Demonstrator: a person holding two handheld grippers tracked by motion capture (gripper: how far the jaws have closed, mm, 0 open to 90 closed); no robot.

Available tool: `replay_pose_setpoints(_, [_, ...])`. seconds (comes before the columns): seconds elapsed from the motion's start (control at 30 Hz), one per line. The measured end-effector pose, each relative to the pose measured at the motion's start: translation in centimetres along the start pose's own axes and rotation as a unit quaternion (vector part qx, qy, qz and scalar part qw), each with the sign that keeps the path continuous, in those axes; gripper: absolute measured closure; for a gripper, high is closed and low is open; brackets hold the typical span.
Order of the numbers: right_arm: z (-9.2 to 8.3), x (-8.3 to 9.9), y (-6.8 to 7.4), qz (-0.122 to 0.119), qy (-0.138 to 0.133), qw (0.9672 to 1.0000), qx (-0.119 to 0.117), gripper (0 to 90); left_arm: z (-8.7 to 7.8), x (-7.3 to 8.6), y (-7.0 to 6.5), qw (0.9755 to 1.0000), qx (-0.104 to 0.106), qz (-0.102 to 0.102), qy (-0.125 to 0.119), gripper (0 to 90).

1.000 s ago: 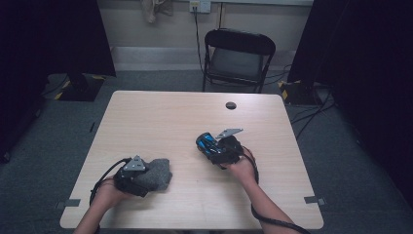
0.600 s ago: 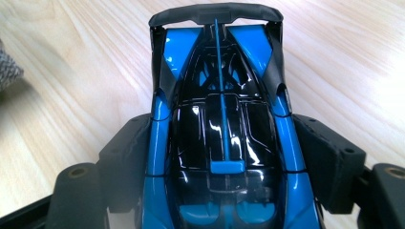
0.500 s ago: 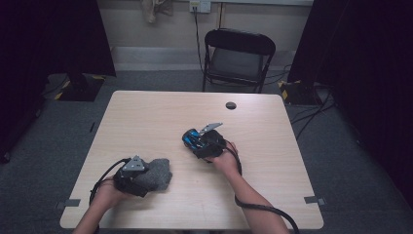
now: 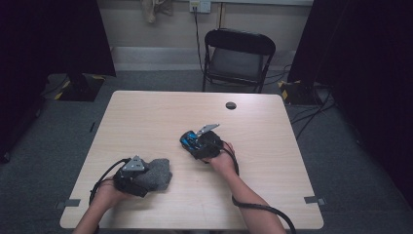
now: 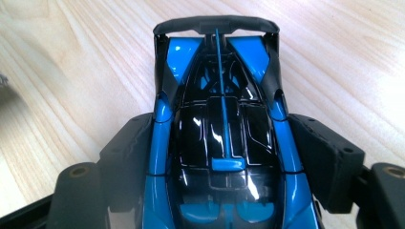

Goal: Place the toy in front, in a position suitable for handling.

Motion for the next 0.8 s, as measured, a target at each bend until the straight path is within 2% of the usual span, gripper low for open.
replay_pose_setpoints(0.3, [0.19,0.47,-0.08,-0.007,0.002,1.0,0.0,26.4,0.0,-0.03,-0.05,1.0,0.0,0.0,0.001,20.9])
replay_pose_setpoints(0.5, [0.19,0.74,-0.22,-0.006,-0.005,1.0,-0.006,25.5,0.0,-0.04,-0.05,1.0,-0.001,0.0,0.002,21.0])
replay_pose_setpoints(0.53, [0.2,0.77,-0.2,-0.009,-0.007,0.9999,-0.004,24.0,0.0,-0.04,-0.06,1.0,-0.001,0.0,0.002,20.9])
replay_pose_setpoints(0.57, [0.08,0.81,-0.21,-0.01,-0.012,0.9999,0.004,18.3,0.0,-0.05,-0.06,1.0,-0.001,0.0,0.002,21.0])
replay_pose_setpoints(0.8, [-0.67,0.85,-0.49,-0.005,-0.017,0.9998,-0.006,13.9,0.01,-0.05,-0.07,1.0,-0.002,0.0,0.002,21.0])
Point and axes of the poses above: each handheld gripper's, and its own axes: z roughly forward along the jaws, x roughly out of its underside, y roughly to its left, the point moved 1 cm from there along z, roughly forward along the jaws, and after that the axes turned 12 degrees about y, right-handed, at the moved point
